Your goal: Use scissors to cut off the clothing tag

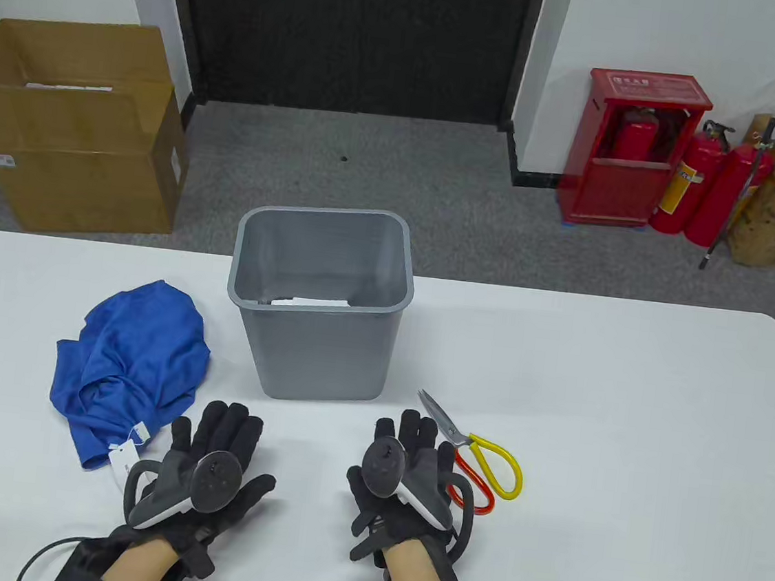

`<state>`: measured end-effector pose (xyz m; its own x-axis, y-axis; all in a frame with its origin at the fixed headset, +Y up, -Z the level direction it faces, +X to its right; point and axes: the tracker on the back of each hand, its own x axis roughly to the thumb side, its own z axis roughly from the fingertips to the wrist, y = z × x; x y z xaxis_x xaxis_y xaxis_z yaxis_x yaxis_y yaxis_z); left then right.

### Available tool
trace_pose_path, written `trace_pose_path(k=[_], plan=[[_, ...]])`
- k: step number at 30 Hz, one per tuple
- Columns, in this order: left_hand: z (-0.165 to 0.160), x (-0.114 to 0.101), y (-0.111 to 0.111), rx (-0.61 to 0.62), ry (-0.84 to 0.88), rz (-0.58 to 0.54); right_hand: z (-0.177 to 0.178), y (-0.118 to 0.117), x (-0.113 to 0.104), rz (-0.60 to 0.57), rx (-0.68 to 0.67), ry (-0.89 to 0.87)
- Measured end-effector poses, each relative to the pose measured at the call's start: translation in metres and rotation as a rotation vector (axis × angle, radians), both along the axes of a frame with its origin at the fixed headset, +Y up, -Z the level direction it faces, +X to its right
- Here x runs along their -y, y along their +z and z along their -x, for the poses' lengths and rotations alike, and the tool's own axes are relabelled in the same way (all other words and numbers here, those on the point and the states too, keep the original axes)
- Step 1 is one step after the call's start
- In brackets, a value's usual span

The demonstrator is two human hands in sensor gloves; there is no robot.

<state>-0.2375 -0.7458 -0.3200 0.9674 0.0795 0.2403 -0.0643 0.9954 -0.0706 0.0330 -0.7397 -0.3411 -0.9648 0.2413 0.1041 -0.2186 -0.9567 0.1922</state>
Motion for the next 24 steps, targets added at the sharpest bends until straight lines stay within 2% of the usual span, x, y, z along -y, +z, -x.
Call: trace_pose_path(k=[20,24], plan=[[0.005,-0.008,-0.001,-0.014,0.027,-0.018,0.006,0.001,0.005,0.007,-0.027,0.012],[0.008,-0.018,-0.004,-0.022,0.058,-0.036,0.006,0.0,0.003,-0.02,-0.028,0.008]])
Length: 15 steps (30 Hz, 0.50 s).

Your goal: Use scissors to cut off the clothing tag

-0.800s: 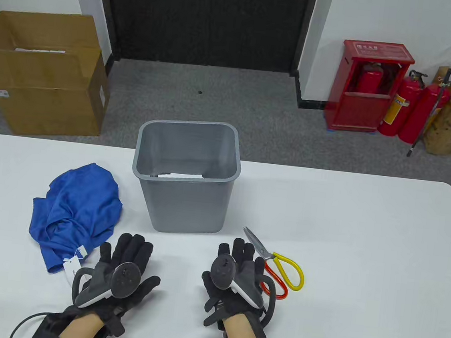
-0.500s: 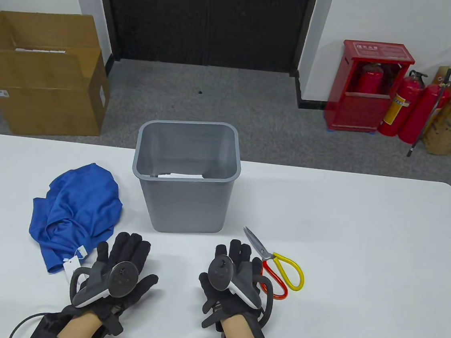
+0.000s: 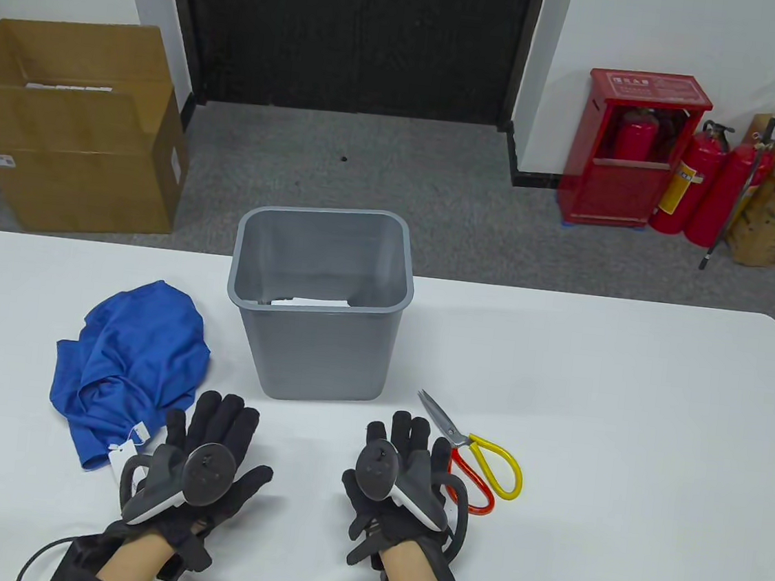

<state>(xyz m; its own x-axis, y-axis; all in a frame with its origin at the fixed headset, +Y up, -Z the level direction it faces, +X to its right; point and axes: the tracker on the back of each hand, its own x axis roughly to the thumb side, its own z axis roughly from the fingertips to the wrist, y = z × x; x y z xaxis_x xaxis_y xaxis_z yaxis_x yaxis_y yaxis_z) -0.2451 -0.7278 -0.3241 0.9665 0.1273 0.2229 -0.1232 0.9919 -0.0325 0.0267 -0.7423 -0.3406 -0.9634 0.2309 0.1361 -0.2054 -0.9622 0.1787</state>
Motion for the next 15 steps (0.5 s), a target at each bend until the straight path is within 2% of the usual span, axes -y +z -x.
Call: trace_pose_path(k=[3,7,13,15], plan=[[0.012,-0.017,-0.007,-0.018,0.059,-0.033,0.0,0.0,-0.003,-0.017,-0.004,0.011],[0.041,-0.037,-0.023,-0.07,0.128,-0.02,0.0,0.0,-0.002,-0.016,-0.009,0.008],[0.107,-0.078,-0.063,-0.205,0.026,-0.006,-0.003,0.003,-0.001,0.007,-0.017,-0.015],[0.129,-0.083,-0.077,-0.217,-0.006,0.023,-0.003,0.004,0.001,0.011,-0.023,-0.027]])
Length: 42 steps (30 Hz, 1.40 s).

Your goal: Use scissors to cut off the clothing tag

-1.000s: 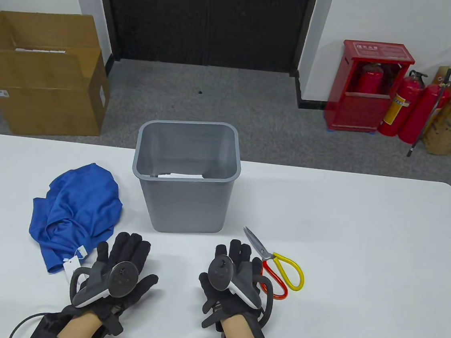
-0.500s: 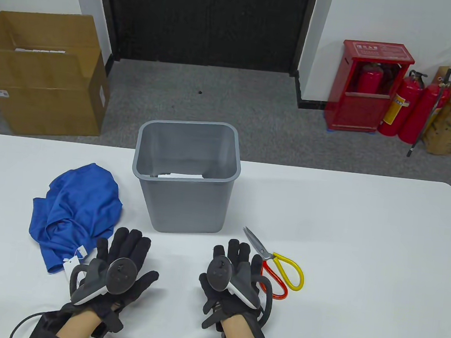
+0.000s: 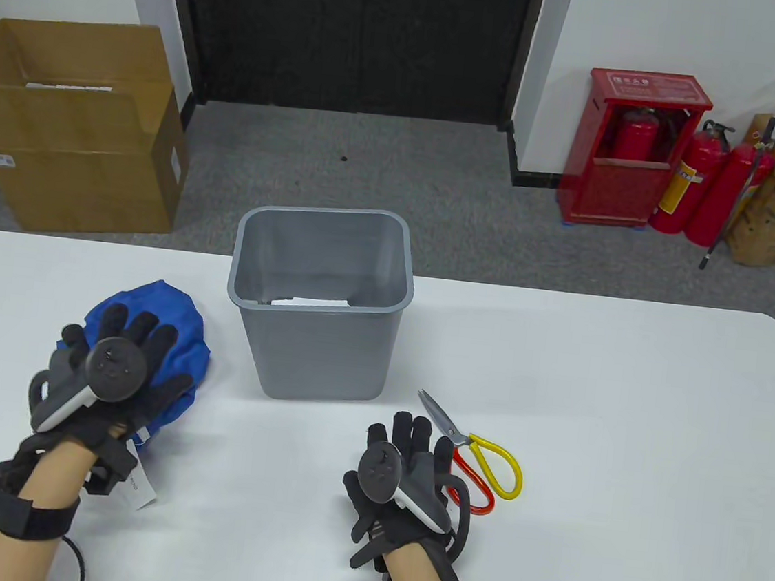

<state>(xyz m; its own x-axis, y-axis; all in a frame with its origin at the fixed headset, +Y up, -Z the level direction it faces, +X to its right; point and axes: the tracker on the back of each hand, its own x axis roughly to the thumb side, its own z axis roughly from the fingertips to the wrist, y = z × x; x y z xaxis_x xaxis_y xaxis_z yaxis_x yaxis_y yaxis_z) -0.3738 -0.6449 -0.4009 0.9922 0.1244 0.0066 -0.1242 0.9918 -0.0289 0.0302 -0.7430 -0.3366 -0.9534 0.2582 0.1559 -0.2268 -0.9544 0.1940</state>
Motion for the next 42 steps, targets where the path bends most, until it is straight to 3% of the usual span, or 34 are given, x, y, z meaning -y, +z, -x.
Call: trace_pose_path(k=[2,6,9,17,19,23,28,36,42], plan=[[0.023,0.004,-0.016,0.002,-0.043,0.093,0.0,0.0,0.001,0.003,-0.005,0.002],[0.06,0.034,-0.045,0.012,-0.235,0.308,0.0,0.0,0.007,0.029,-0.011,-0.011],[0.073,0.057,-0.059,0.058,-0.4,0.382,0.0,0.0,0.01,0.062,-0.018,-0.046],[0.051,0.092,-0.07,0.164,-0.4,0.464,-0.006,0.001,0.013,0.072,0.023,-0.019],[0.046,0.103,-0.073,0.154,-0.397,0.507,-0.006,0.001,0.012,0.074,0.031,-0.013],[0.044,0.104,-0.078,0.118,-0.309,0.537,-0.004,0.002,0.013,0.07,0.024,0.008],[0.037,0.103,-0.079,0.077,-0.308,0.461,0.001,0.002,0.018,0.086,0.004,0.034],[0.031,0.097,-0.068,0.033,-0.3,0.243,0.001,0.001,0.016,0.078,-0.007,0.018],[0.022,0.067,-0.048,0.006,-0.259,0.139,0.002,-0.001,0.017,0.07,-0.008,0.011]])
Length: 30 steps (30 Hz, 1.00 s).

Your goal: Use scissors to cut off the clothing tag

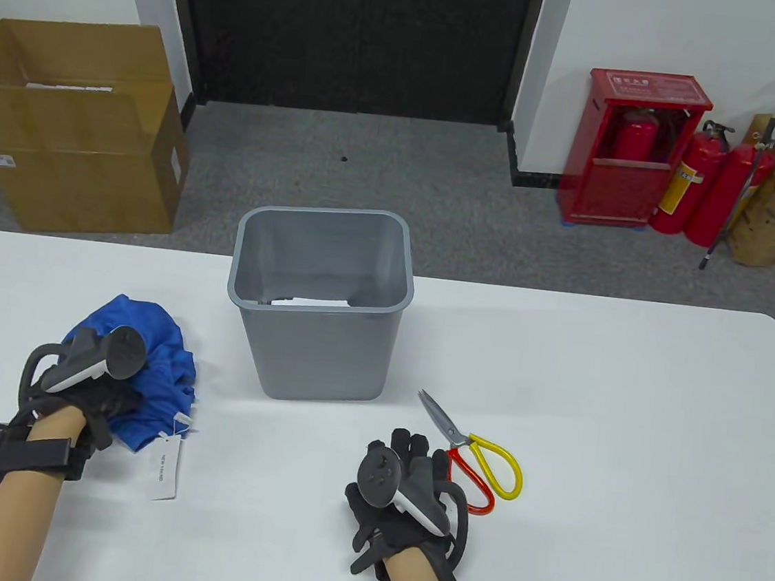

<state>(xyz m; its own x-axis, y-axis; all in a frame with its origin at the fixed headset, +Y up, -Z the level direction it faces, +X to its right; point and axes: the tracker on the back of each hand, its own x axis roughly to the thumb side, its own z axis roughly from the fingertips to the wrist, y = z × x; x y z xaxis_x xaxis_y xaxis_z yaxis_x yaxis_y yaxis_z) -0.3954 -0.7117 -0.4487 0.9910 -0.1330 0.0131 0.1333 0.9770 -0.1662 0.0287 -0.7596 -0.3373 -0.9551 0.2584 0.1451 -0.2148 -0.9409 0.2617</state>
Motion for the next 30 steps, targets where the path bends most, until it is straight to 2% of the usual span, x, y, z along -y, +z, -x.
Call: trace_pose_path(k=[12,18,22,26,30], plan=[[-0.023,-0.068,0.048,-0.086,0.062,-0.275,-0.003,-0.002,0.005,0.024,0.008,0.0],[-0.033,-0.1,0.069,-0.103,0.125,-0.423,-0.001,-0.002,0.005,0.021,0.0,0.011],[-0.042,-0.116,0.083,-0.091,0.182,-0.482,0.0,-0.002,0.004,0.019,-0.001,0.016],[-0.051,-0.123,0.096,-0.061,0.215,-0.508,-0.002,-0.003,0.006,0.024,0.012,0.014],[-0.06,-0.115,0.108,-0.028,0.272,-0.541,-0.006,-0.006,0.008,0.012,0.033,0.017]])
